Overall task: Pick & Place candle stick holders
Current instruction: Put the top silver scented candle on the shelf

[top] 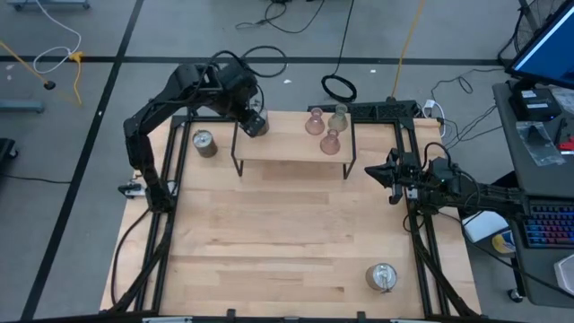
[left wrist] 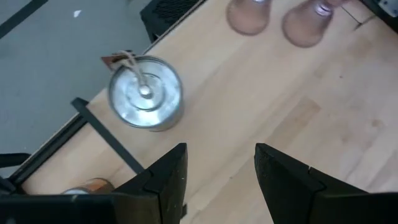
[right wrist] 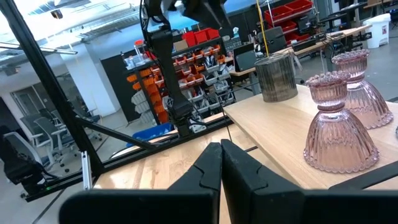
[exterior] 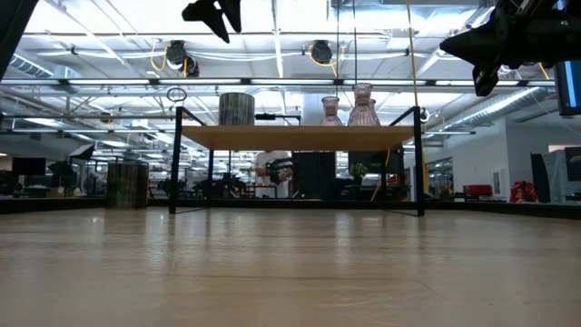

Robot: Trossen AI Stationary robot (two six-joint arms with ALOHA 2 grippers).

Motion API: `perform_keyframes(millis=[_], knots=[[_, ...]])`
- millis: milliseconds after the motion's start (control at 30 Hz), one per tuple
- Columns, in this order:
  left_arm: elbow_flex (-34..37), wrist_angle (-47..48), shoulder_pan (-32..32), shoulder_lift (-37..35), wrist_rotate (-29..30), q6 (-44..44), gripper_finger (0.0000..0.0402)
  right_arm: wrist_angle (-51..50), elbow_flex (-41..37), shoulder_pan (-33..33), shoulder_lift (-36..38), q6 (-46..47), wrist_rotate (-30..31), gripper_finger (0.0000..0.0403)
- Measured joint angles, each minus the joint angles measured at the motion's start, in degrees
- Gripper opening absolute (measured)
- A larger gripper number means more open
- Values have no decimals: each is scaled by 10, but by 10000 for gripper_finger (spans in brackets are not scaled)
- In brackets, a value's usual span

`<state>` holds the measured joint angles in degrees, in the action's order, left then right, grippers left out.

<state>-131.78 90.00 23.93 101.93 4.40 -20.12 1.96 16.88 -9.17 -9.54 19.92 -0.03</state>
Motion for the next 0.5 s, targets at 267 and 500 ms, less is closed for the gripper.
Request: perform_keyframes(millis=[267, 500], knots=[[0, 0, -60, -8, -1, -52, 189, 0, 0, 0, 0, 2, 0, 0], [0, 0, -132, -19, 4, -125, 188, 0, 0, 0, 0, 2, -2, 0]])
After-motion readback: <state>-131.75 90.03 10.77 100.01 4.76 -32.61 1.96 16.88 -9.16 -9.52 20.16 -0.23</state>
